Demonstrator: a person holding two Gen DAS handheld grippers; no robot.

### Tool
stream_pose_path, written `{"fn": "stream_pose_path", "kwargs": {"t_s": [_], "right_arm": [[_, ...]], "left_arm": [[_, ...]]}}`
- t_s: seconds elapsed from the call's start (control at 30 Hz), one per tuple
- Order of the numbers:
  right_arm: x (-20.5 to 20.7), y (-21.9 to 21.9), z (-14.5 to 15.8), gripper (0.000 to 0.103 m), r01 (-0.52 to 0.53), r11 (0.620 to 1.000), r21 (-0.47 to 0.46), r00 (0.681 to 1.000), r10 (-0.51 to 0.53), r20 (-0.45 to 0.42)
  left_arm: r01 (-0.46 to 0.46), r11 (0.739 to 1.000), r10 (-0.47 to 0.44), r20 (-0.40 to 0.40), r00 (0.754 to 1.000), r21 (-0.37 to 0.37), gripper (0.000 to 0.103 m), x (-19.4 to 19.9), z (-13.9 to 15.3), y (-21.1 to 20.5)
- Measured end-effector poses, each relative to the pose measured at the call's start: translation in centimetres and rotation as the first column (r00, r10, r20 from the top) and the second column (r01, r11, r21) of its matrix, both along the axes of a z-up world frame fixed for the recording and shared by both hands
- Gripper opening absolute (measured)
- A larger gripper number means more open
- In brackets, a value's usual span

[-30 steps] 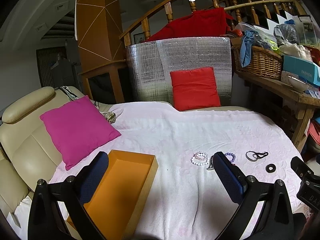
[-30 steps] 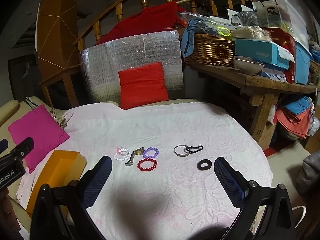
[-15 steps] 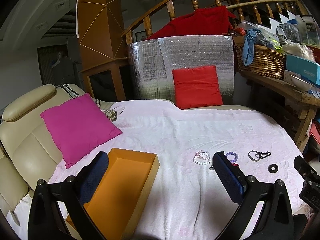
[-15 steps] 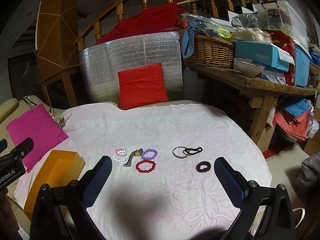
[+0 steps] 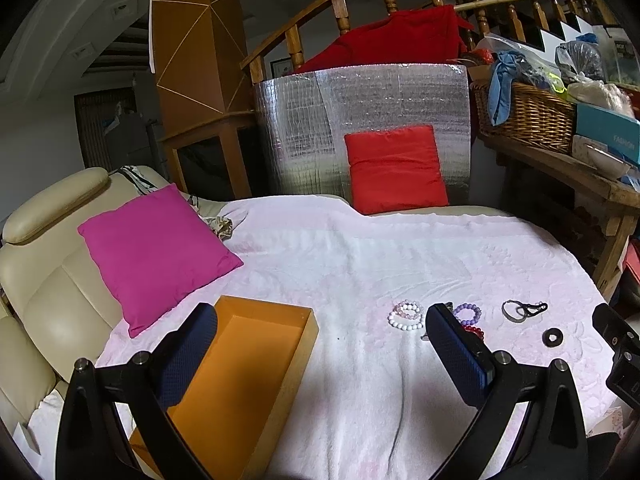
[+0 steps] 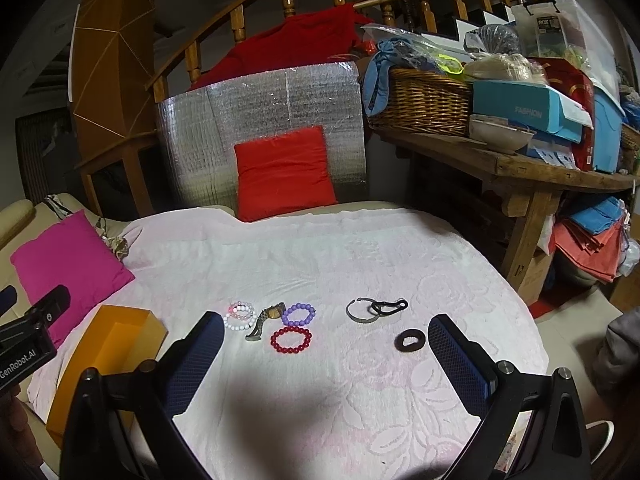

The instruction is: Organize jewelry

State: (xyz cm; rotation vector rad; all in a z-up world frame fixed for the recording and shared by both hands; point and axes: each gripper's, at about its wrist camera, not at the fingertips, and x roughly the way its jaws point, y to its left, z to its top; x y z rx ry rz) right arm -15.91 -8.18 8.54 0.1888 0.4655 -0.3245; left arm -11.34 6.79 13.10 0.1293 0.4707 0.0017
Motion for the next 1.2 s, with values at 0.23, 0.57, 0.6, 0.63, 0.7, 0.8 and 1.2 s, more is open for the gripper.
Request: {"fn": "stream_pose_path", "kwargs": {"t_s": [0.23, 0.57, 0.6, 0.63, 0.7, 0.8, 1.2], "right_arm": [[1.6, -1.3, -1.1, 0.103, 0.007, 1.000, 0.007, 1.000, -0.007, -0.022], [5.6, -7.7, -6.2, 0.103, 0.007, 0.994, 0.112, 0.997, 0.002, -0.078], [6.1, -8.8, -7.2, 0.103, 0.014, 0.992, 0.124, 0.996, -0.002, -0.090], [6.8, -9.8, -8.0, 0.103, 0.016, 0.990, 0.139, 0.994, -0.001, -0.105], [8.1, -11.5, -9.5, 0.103, 0.031, 0.985, 0.169, 0.990, -0.007, -0.139], [9.9, -13.4, -11.1, 0.103, 0.037, 0.973, 0.226, 0.985, 0.002, -0.170], [16.3, -13.1, -15.1, 0.091, -0.086, 0.882, 0.464, 0.955, 0.206, -0.214]], "left_arm": [[0.003, 1.000, -0.003, -0.015, 1.000, 0.025, 0.103, 1.3, -1.2, -1.0], [0.103, 0.991, -0.117, -0.174, 0.978, -0.085, 0.103, 8.5, -8.8, -3.1], [0.106, 0.989, -0.125, -0.205, 0.971, -0.105, 0.103, 9.4, -9.8, -3.4], [0.102, 0.986, -0.131, -0.239, 0.962, -0.131, 0.103, 10.5, -11.2, -3.6], [0.088, 0.985, -0.125, -0.267, 0.956, -0.146, 0.103, 11.8, -12.9, -4.2], [0.081, 0.986, -0.121, -0.287, 0.950, -0.148, 0.103, 13.5, -14.8, -5.2], [0.140, 0.983, -0.175, -0.360, 0.917, -0.120, 0.103, 17.4, -18.9, -6.3]]}}
